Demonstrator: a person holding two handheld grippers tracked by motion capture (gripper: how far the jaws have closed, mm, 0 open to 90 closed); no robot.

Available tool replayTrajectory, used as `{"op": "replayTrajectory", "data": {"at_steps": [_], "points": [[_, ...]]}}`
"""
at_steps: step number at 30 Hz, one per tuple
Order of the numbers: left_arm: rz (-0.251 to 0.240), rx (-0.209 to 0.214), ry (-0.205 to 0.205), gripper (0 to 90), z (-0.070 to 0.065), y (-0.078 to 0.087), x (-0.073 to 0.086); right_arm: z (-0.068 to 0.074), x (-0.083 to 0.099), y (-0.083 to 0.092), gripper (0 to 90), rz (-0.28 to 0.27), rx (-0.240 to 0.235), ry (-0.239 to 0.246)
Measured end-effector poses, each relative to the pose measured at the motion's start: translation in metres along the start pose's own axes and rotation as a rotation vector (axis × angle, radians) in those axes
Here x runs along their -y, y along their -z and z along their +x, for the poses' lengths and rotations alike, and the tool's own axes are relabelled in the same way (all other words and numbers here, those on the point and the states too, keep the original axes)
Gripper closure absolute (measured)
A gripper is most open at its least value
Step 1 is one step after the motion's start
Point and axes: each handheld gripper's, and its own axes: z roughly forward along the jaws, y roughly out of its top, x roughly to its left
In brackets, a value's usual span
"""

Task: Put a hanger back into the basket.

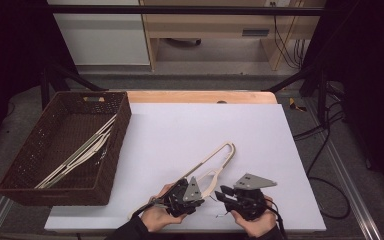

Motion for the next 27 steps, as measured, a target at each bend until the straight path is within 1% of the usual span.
{"op": "replayTrajectory", "data": {"at_steps": [1,2,4,5,6,8,9,10,11,14,15,16,18,21,25,26,27], "points": [[-0.006,-0.001,0.006,73.5,0.0,0.002,0.0,-0.005,0.0,0.006,64.8,-0.044,-0.002,-0.011],[-0.011,0.0,0.01,73.8,0.001,0.004,0.0,-0.01,0.0,0.012,60.0,-0.079,0.004,-0.029],[-0.018,-0.004,0.014,74.3,0.002,0.008,0.0,-0.022,0.0,0.023,52.2,-0.152,0.032,-0.056],[-0.031,-0.005,0.025,74.5,0.003,0.009,0.001,-0.028,0.002,0.028,48.8,-0.172,0.047,-0.065],[-0.033,-0.007,0.027,74.8,0.004,0.011,0.001,-0.035,0.003,0.032,44.7,-0.193,0.057,-0.076],[-0.041,-0.012,0.03,75.2,0.007,0.016,0.0,-0.047,0.008,0.036,41.2,-0.232,0.078,-0.081],[-0.044,-0.014,0.032,75.5,0.008,0.018,0.001,-0.052,0.01,0.037,39.2,-0.24,0.082,-0.085],[-0.055,-0.016,0.044,75.7,0.009,0.019,0.001,-0.056,0.013,0.037,36.5,-0.242,0.084,-0.095],[-0.055,-0.017,0.048,75.9,0.01,0.021,0.001,-0.061,0.016,0.037,34.5,-0.245,0.082,-0.098],[-0.053,-0.025,0.048,76.5,0.014,0.026,0.0,-0.07,0.023,0.032,27.9,-0.241,0.102,-0.104],[-0.052,-0.03,0.049,76.7,0.015,0.029,0.0,-0.071,0.025,0.031,26.6,-0.241,0.104,-0.106],[-0.063,-0.033,0.061,77.0,0.016,0.03,0.0,-0.072,0.026,0.031,24.9,-0.238,0.112,-0.102],[-0.072,-0.04,0.073,77.5,0.019,0.034,0.001,-0.075,0.029,0.029,22.9,-0.232,0.117,-0.1],[-0.08,-0.064,0.087,78.5,0.025,0.042,0.001,-0.076,0.031,0.028,20.5,-0.231,0.128,-0.098],[-0.106,-0.092,0.128,80.1,0.034,0.05,0.003,-0.078,0.032,0.028,17.8,-0.226,0.138,-0.106],[-0.108,-0.098,0.134,80.6,0.036,0.052,0.004,-0.079,0.033,0.028,17.3,-0.221,0.145,-0.099],[-0.121,-0.108,0.15,81.0,0.038,0.054,0.004,-0.08,0.033,0.029,17.1,-0.22,0.143,-0.092]]}}
